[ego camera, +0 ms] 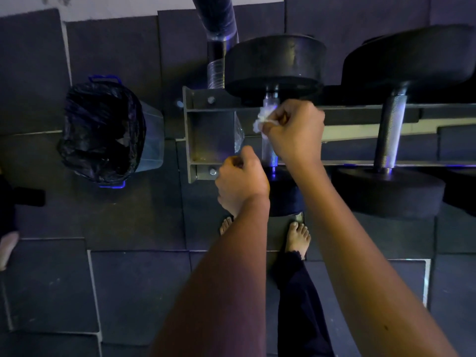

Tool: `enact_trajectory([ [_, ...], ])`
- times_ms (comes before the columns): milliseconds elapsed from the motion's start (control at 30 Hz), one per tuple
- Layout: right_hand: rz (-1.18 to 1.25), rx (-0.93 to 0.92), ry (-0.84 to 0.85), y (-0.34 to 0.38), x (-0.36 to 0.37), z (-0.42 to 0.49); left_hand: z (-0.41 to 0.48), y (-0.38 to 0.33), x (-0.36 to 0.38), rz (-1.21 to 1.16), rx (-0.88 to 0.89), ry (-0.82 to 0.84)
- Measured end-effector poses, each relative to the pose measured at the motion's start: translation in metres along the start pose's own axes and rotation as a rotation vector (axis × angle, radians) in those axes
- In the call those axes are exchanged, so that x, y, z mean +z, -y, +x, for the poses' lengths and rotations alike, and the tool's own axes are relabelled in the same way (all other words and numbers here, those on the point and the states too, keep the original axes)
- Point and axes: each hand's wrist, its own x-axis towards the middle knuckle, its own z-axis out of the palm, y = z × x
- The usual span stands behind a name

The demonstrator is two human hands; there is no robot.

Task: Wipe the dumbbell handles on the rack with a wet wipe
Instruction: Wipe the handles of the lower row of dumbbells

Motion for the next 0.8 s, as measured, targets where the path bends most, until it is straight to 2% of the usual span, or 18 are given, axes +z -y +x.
enact_trajectory([
  [167, 0.023, 0.142, 0.262, -0.02, -0.016, -0.033, 0.0, 0.0, -0.001, 0.003, 0.005, 0.01],
  [333, 0.02, 0.102, 0.187, -0.019, -0.015, -0.02, 0.0, 0.001, -0.001, -0.005, 0.007, 0.01],
  [433, 0.135, 0.043, 0.03, -0.007, -0.014, 0.003, 0.0, 0.002, 0.0, -0.013, 0.008, -0.001],
  [533, 0.236, 0.07, -0.036, -0.001, -0.014, 0.021, 0.001, 0.004, 0.001, -0.018, 0.027, -0.001],
  [667, 0.16, 0.071, 0.01, -0.009, -0.012, 0.007, 0.001, 0.004, 0.001, -0.017, 0.04, -0.008],
  [800, 0.097, 0.133, 0.158, -0.031, -0.018, -0.028, 0.002, 0.004, 0.001, -0.015, 0.024, 0.002],
])
